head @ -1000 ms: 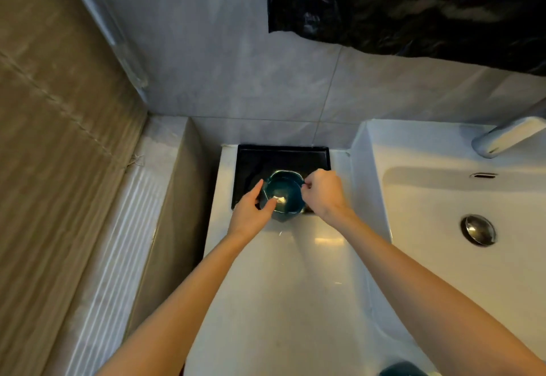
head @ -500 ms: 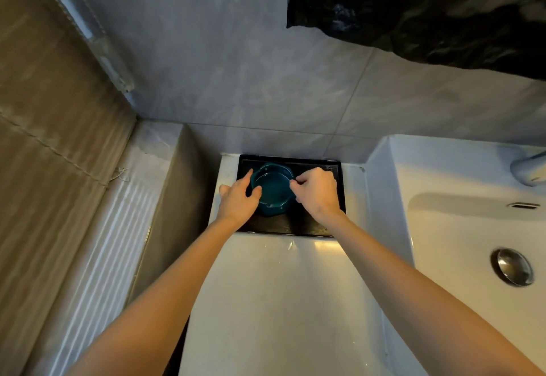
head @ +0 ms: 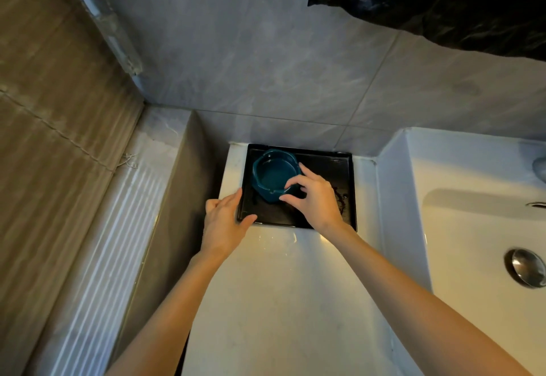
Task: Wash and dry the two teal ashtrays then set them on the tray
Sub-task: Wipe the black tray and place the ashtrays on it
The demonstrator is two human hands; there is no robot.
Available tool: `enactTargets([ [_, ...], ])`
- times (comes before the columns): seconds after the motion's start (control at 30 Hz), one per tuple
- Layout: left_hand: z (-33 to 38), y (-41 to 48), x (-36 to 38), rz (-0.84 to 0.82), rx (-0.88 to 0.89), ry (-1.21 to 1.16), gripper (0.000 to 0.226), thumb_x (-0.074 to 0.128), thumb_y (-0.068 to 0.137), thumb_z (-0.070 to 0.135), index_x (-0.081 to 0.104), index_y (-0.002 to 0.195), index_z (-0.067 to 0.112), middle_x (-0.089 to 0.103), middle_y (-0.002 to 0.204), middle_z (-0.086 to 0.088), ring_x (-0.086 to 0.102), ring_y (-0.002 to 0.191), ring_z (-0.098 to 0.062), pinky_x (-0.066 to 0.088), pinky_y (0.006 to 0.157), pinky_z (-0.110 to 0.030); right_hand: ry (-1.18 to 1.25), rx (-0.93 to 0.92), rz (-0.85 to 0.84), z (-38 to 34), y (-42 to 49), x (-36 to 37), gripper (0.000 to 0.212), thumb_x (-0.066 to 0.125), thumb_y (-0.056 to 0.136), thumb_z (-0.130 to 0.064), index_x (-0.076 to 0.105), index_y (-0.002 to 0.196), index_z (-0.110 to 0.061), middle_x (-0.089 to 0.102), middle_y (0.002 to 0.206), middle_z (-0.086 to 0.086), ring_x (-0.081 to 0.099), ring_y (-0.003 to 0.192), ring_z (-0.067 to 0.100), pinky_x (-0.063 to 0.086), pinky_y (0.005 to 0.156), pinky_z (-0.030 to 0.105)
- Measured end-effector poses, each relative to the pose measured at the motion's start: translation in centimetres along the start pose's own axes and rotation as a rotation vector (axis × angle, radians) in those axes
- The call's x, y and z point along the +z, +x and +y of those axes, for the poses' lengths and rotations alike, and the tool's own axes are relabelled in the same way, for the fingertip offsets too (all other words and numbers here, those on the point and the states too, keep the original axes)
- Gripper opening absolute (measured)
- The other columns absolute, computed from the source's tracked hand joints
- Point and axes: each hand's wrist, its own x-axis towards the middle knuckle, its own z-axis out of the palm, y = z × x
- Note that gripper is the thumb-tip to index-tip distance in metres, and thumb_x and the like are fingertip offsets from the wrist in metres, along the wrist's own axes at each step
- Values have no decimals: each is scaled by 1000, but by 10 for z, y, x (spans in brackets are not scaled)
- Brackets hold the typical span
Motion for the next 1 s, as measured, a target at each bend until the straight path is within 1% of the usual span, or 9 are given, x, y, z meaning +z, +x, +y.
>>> enactTargets([
  [0.2,4,0,0,-24,-12,47,71,61,90,36,27,149,17,46,143,1,32,120,-19,34,103,-32,-13,-45,-108,-9,28,-7,18,77,78,-23,66,91,-25,37,152,7,34,140,29,37,109,52],
  [0.37,6,0,0,-44,-27,68,71,60,91,35,26,150,17,44,144,1,32,122,-20,35,104,-33,-36,-89,-235,-8,36,-23,19,74,81,-18,62,95,-18,29,156,7,29,143,25,33,113,48],
  [0.43,6,1,-1,-61,-38,97,71,59,91,36,24,150,18,43,145,1,32,123,-20,35,103,-34,-71,-94,-226,-8,32,-23,26,72,84,-19,62,108,-22,24,158,5,29,143,25,33,114,45],
  [0.47,7,2,-2,-76,-41,118,72,58,92,37,22,151,18,42,146,1,32,123,-21,36,102,-34,-82,-92,-217,-9,28,-22,36,70,85,-19,59,119,-25,21,159,4,27,143,23,32,114,41],
  [0.57,13,-4,-10,-101,-42,131,75,55,94,37,12,152,20,31,153,2,28,129,-23,34,107,-39,-43,-22,-137,-17,8,-22,58,67,89,-19,43,140,-31,16,160,2,23,145,21,28,112,33],
  [0.63,20,-14,-19,-85,-25,107,74,54,94,37,12,152,21,24,156,2,23,136,-23,31,110,-41,-6,14,-77,-26,-13,-30,55,64,91,-21,43,142,-28,23,158,0,25,144,19,28,112,32],
  [0.73,34,-43,-34,-67,48,24,67,53,95,35,18,151,23,26,156,3,21,141,-19,28,112,-37,23,4,-46,-40,-58,-50,46,60,93,-22,48,138,-27,41,147,-6,40,134,11,36,109,29],
  [0.87,54,-104,-44,-124,77,-83,60,54,95,32,28,148,26,35,152,3,33,139,-15,32,112,-36,76,-6,-61,-60,-141,-76,36,57,95,-26,54,130,-32,56,127,-17,55,110,-1,42,94,16],
  [1.0,67,-171,-30,-254,96,-137,53,54,94,33,36,144,30,43,146,5,46,128,-14,43,104,-34,97,25,-71,-60,-229,-93,28,56,96,-25,60,123,-31,59,118,-23,59,100,-3,45,89,12],
])
